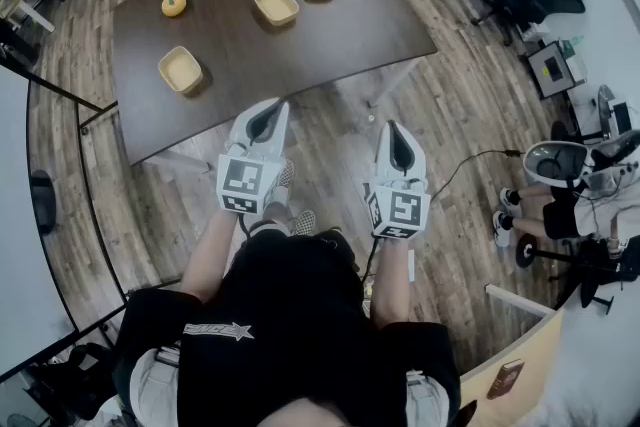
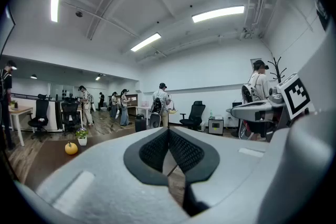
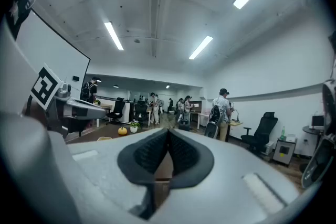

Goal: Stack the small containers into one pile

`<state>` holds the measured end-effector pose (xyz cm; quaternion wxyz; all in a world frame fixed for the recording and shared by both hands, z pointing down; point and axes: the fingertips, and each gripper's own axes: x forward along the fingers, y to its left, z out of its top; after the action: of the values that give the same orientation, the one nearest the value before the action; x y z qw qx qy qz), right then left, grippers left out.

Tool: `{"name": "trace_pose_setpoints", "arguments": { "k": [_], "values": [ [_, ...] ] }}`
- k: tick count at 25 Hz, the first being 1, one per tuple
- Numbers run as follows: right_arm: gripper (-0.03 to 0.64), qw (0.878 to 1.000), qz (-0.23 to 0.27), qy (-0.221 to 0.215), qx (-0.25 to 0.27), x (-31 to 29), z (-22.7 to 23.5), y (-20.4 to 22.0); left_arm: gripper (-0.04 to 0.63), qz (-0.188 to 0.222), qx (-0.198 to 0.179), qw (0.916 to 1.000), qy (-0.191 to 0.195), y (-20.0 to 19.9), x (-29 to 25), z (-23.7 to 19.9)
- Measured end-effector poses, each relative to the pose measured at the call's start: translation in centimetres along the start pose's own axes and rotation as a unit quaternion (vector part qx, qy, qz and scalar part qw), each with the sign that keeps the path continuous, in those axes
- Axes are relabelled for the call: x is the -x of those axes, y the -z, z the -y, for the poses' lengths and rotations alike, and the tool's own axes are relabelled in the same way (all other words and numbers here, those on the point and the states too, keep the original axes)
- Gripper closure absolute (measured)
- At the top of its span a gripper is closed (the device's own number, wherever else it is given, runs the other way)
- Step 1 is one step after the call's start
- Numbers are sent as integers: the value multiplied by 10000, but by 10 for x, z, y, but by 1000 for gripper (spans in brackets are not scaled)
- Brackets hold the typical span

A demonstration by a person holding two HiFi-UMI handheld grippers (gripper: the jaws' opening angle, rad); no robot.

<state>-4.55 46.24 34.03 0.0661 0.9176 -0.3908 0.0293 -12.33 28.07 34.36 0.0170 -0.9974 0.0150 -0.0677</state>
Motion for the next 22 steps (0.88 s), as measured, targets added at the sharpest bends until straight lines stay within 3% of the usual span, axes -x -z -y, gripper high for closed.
{"name": "trace_pose_setpoints", "arguments": {
  "k": [13,22],
  "values": [
    [614,9998,-187,-67,67,-80,8,8,584,-178,145,9997,53,10,-69,-37],
    [614,9996,-205,-157,69,-167,2,-1,584,-174,175,9997,5,7,-131,-97]
  ]
}}
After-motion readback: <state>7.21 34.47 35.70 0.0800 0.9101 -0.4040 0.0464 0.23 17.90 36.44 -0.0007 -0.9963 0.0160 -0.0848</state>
